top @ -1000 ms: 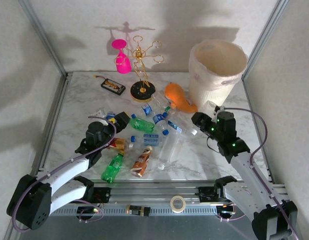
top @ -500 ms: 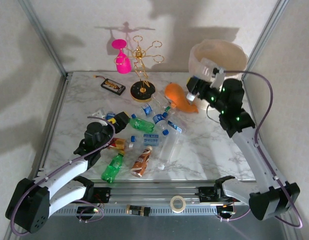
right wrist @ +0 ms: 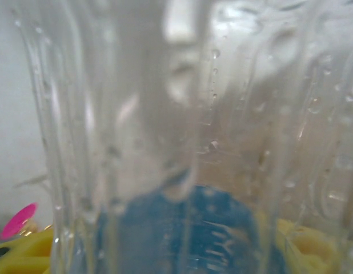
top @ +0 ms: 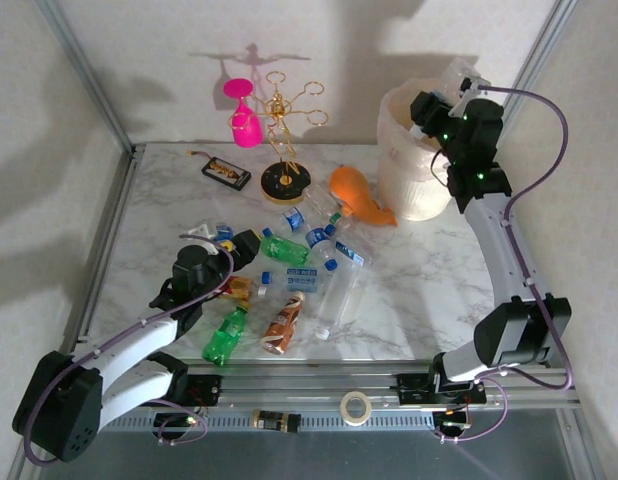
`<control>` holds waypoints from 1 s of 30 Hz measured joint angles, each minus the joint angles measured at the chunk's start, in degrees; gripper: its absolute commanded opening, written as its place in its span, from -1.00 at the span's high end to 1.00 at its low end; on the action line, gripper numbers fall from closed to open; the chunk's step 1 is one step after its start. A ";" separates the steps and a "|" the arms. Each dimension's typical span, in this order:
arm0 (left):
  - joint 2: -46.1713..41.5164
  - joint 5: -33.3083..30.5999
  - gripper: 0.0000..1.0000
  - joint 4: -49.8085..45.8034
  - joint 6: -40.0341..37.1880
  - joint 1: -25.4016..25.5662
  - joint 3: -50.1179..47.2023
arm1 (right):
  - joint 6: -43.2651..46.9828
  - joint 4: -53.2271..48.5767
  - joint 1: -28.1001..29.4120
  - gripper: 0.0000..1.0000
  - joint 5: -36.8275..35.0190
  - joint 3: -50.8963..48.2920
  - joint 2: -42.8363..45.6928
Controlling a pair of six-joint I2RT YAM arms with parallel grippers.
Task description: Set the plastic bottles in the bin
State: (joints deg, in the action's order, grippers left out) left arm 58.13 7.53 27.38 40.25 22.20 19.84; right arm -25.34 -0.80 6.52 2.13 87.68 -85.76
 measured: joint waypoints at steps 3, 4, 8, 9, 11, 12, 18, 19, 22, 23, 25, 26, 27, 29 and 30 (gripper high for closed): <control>0.00 0.22 -0.99 -0.09 -0.22 0.00 0.00 | 0.70 1.55 -1.36 0.21 -2.60 1.09 -2.56; 0.00 0.26 -0.99 -0.13 -0.39 0.00 0.00 | 0.76 1.90 -1.79 0.21 -3.06 1.62 -3.58; 0.04 0.90 -0.99 -1.14 -1.51 0.00 0.39 | 1.79 2.75 -2.75 0.20 -3.93 4.52 -8.28; 0.04 1.14 -0.99 -1.60 -1.75 0.02 0.72 | 2.10 2.67 -2.75 0.20 -4.09 5.55 -9.55; 0.04 1.68 -0.99 -2.43 -2.47 0.02 1.51 | 2.73 2.03 -2.73 0.17 -4.24 8.02 -12.46; -0.02 1.75 -0.99 -2.82 -2.80 0.02 1.86 | 3.17 1.44 -2.73 0.16 -4.37 9.18 -13.77; -3.76 1.55 -0.99 -5.57 -3.41 0.00 2.16 | 5.27 -4.31 -2.73 0.04 -5.11 16.65 -22.12; -4.98 1.40 -0.99 -5.81 -3.39 0.00 2.08 | 5.49 -5.42 -2.73 0.00 -5.14 18.27 -23.71; -8.31 0.11 -0.99 -6.71 -3.39 0.00 1.53 | 6.14 -8.90 -2.73 -0.16 -5.07 22.60 -27.78; -9.07 -0.46 -0.99 -7.26 -3.41 0.00 1.42 | 6.32 -10.19 -2.73 -0.24 -4.98 23.87 -28.92; -10.12 -1.79 -0.99 -8.37 -3.43 0.00 1.27 | 6.71 -11.78 -2.73 -0.37 -4.96 25.51 -30.42; -10.47 -2.64 -0.99 -8.83 -3.41 0.00 1.16 | 6.88 -12.55 -2.73 -0.44 -4.94 26.01 -30.88; -10.75 -3.32 -0.99 -9.31 -3.43 0.00 1.05 | 7.02 -13.09 -2.73 -0.50 -4.96 26.14 -31.06; -11.17 -4.59 -0.99 -10.05 -3.43 0.00 0.85 | 7.19 -13.92 -2.73 -0.60 -5.01 26.25 -31.06; -11.30 -5.20 -0.99 -10.38 -3.45 0.00 0.83 | 7.39 -14.05 -2.73 -0.66 -5.01 26.47 -31.06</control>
State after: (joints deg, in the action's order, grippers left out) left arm 46.83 2.33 16.99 36.80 22.20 20.67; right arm -17.96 -14.85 3.79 -2.87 114.15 -116.81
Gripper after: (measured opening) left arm 0.996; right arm 0.791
